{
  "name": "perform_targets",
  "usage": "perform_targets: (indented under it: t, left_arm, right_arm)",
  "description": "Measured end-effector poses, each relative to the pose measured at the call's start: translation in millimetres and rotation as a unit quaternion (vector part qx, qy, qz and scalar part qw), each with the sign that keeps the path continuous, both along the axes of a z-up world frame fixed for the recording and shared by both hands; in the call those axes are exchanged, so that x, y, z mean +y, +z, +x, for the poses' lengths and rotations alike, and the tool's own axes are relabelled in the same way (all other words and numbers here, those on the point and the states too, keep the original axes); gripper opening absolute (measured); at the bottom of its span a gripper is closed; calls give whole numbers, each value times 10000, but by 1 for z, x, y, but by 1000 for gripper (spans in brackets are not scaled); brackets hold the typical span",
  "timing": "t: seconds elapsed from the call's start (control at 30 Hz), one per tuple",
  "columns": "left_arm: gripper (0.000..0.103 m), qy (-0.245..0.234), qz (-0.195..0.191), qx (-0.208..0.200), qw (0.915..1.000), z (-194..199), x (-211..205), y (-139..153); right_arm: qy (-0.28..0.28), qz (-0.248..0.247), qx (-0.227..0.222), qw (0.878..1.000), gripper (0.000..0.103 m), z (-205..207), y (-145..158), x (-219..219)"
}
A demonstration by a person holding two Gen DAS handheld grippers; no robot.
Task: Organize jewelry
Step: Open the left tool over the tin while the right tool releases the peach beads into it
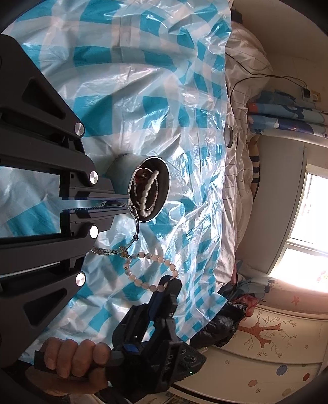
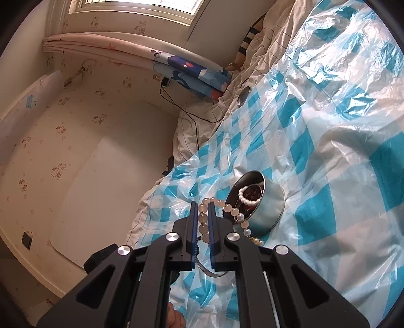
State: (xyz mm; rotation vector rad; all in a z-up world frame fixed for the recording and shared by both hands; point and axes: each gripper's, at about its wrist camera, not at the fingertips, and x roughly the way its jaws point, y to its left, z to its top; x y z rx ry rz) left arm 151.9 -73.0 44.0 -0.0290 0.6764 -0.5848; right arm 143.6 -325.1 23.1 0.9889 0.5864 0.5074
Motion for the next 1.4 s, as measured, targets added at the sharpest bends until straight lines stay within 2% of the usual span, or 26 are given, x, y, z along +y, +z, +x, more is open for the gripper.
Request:
perform_targets:
  t: [0.4, 0.57, 0.9, 1.03, 1.13, 1.17, 1.2, 1.23, 1.27, 1.3, 1.37, 1.4]
  left_arm:
    - [4, 112, -277, 21, 9996, 44, 4, 17]
    - [4, 88, -213, 21, 9997, 57, -2, 16]
    - [4, 165, -62, 248, 9995, 87, -15, -4]
    - [4, 292, -144, 324, 9989, 92, -6, -3]
    - [4, 19, -127, 570, 9983, 90, 4, 2]
    - [5, -143, -34, 670, 9976, 86, 5, 1]
    - [5, -322, 165, 785, 9963, 80, 4, -2]
    - [6, -431, 338, 837, 9950, 74, 3, -5]
    - [11, -545, 529, 884, 9932, 67, 1, -10]
    - [15, -595, 670, 986, 9911, 60, 0, -18]
    - [34, -596, 772, 1187, 9881, 52, -5, -34]
    - [35, -596, 840, 1275, 9865, 51, -9, -43]
  right_arm:
    - [68, -140, -243, 9996, 9, 29, 10, 4]
    - [117, -243, -231, 9994, 9, 47, 8, 8]
    - [294, -418, -147, 9986, 9, 74, 3, 22]
    - [424, -462, -163, 9979, 9, 83, 3, 31]
    - [552, -358, -211, 9976, 9, 89, 3, 36]
    - [596, -427, -127, 9972, 11, 92, 3, 38]
    - [597, -704, 100, 9957, 25, 95, 1, 42]
    - [433, -1189, 428, 9910, 34, 97, -2, 44]
    - [306, -1329, 529, 9892, 43, 96, -4, 43]
    - [251, -1331, 572, 9891, 43, 95, -7, 40]
    - [96, -1398, 716, 9875, 43, 92, -8, 35]
    - [49, -1354, 708, 9882, 43, 90, -8, 32]
